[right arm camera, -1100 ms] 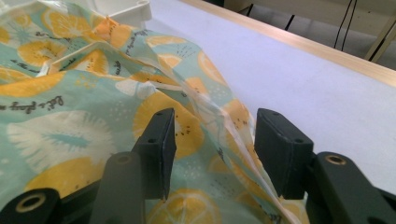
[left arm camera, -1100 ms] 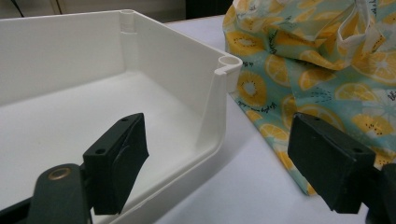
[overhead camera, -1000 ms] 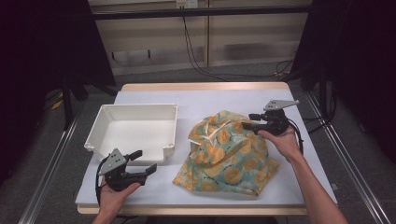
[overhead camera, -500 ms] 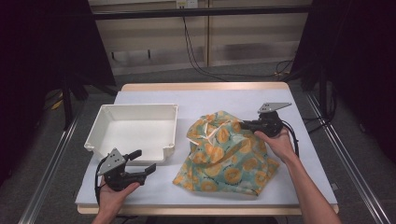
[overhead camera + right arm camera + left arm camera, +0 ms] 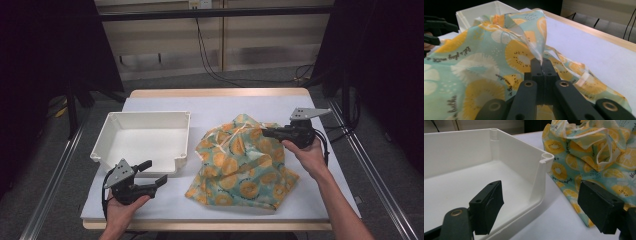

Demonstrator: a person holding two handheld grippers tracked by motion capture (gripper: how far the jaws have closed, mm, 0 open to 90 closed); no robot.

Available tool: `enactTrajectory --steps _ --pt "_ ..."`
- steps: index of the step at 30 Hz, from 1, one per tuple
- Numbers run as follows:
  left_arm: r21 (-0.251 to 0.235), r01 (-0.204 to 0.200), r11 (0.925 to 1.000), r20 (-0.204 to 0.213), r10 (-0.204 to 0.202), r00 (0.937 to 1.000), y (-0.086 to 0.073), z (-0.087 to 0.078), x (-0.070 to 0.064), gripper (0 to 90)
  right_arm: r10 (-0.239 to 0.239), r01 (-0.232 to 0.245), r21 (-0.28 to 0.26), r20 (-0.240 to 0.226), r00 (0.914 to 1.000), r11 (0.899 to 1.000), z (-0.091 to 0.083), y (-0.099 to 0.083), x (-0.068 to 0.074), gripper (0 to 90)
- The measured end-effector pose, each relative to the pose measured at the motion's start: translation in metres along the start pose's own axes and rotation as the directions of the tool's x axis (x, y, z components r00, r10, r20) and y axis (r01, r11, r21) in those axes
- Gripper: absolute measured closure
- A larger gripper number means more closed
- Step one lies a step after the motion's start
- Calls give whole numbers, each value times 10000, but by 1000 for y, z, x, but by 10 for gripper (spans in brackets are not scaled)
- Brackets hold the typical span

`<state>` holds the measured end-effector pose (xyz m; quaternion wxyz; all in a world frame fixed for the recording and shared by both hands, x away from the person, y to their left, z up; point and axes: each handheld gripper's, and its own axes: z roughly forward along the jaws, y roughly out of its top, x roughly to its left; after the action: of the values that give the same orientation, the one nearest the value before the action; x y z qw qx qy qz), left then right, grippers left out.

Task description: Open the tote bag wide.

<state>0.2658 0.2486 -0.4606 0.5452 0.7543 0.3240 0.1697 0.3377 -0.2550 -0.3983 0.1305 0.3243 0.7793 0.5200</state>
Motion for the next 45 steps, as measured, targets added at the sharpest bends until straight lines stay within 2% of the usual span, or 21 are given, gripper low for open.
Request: enactTrajectory --steps 2,4,10,16,22,23,26,27,30,32,33,36,37,38,39,41,45 --pt "32 -55 10000 10 55 10000 0 0 0 208 -2 1 -96 -46 10000 10000 -3 1 2 900" --pt "-29 -68 10000 46 68 10000 0 0 1 210 -114 106 -326 -253 9996 9994 -11 3 9 900" --pt "-194 -25 9998 78 27 10000 2 -1 0 246 -412 386 -518 -499 9979 9979 -21 7 25 900" --pt "-435 -47 9990 299 60 9995 6 -1 -1 293 -517 454 -746 -861 9949 9962 -31 1 37 900" --pt "-597 -365 9976 647 403 9971 19 6 -13 332 -635 553 -776 -1068 9922 9954 -41 -9 49 900" --pt "-568 -571 9967 756 613 9953 21 6 -14 339 -637 554 -755 -1123 9916 9956 -41 -10 51 900" --pt "-612 -506 9968 909 560 9943 24 11 -19 342 -713 631 -704 -1201 9902 9955 -44 -12 58 900" --pt "-609 -613 9963 1094 677 9917 28 15 -23 342 -738 655 -701 -1239 9895 9954 -45 -13 60 900" --pt "-661 -741 9951 1235 818 9890 31 19 -27 341 -803 720 -652 -1353 9875 9953 -46 -14 65 900" --pt "-710 -776 9945 1430 871 9859 37 28 -30 328 -805 722 -613 -1447 9862 9955 -47 -18 69 900" --pt "-731 -713 9948 1607 823 9836 39 31 -32 324 -745 660 -614 -1481 9862 9959 -47 -20 70 900" --pt "-789 -771 9939 1728 898 9809 43 38 -36 312 -721 631 -653 -1471 9865 9959 -49 -24 71 900" --pt "-834 -673 9942 2024 831 9758 46 46 -39 307 -677 588 -633 -1492 9865 9963 -49 -26 71 900" --pt "-834 -673 9942 2024 831 9758 46 46 -39 290 -677 588 -633 -1492 9865 9963 -49 -26 71 900" --pt "-795 -703 9944 2021 851 9757 48 49 -40 290 -629 541 -612 -1523 9863 9967 -50 -30 72 900" --pt "-789 -640 9948 2261 804 9708 49 55 -44 276 -616 522 -646 -1534 9863 9965 -51 -32 72 900" --pt "-396 -651 9971 2573 731 9636 48 68 -47 264 -595 498 -690 -1464 9874 9964 -55 -34 72 899"
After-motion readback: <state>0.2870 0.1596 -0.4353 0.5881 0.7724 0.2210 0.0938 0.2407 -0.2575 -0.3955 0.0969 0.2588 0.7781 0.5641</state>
